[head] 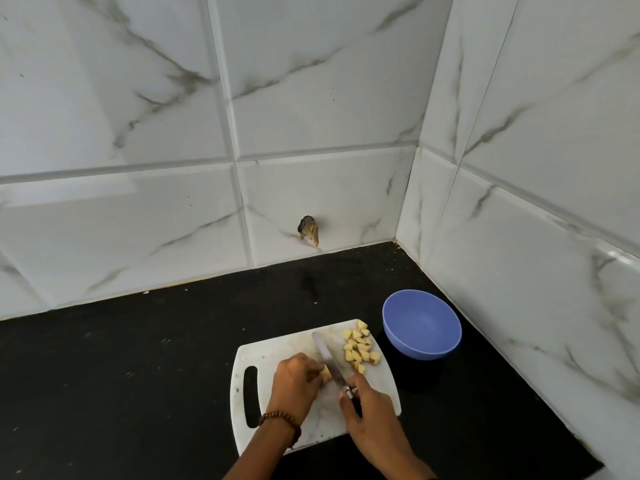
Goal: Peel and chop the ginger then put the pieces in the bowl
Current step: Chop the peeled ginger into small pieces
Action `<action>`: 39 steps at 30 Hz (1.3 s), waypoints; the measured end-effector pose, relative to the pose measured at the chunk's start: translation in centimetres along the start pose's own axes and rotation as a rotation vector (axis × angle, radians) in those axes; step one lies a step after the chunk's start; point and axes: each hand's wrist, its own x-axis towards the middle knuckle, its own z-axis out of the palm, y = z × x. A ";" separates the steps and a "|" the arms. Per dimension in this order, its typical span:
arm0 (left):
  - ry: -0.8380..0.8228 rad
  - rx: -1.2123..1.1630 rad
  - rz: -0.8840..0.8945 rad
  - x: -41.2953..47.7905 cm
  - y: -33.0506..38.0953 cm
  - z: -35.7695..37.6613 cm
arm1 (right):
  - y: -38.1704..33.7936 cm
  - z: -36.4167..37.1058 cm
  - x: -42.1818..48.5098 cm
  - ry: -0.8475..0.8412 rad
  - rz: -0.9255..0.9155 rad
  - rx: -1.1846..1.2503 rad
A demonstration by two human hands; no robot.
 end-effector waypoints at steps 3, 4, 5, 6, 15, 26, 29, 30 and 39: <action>-0.005 0.021 0.009 -0.1 0.1 0.1 | 0.1 0.1 0.1 0.011 0.010 -0.036; -0.009 0.030 0.009 -0.1 0.2 0.1 | 0.2 0.3 0.1 0.014 0.008 -0.045; -0.012 0.029 0.009 -0.1 0.3 0.2 | 0.3 0.4 0.1 0.011 0.004 -0.055; -0.015 0.025 0.007 -0.1 0.3 0.2 | 0.4 0.6 0.0 0.005 0.000 -0.066; -0.006 -0.005 -0.010 0.2 0.2 0.7 | 0.6 1.1 0.2 0.000 0.013 -0.088; -0.026 0.018 0.010 0.3 0.0 0.6 | 0.4 1.5 0.5 0.055 0.038 -0.244; -0.036 0.023 0.019 0.4 0.1 0.6 | 0.2 1.7 0.6 0.054 0.073 -0.284; -0.034 0.024 0.020 0.4 0.1 0.6 | 0.2 1.7 0.6 0.047 0.082 -0.295; -0.038 0.031 0.008 0.5 0.1 0.5 | -0.2 1.6 0.8 0.017 0.096 -0.328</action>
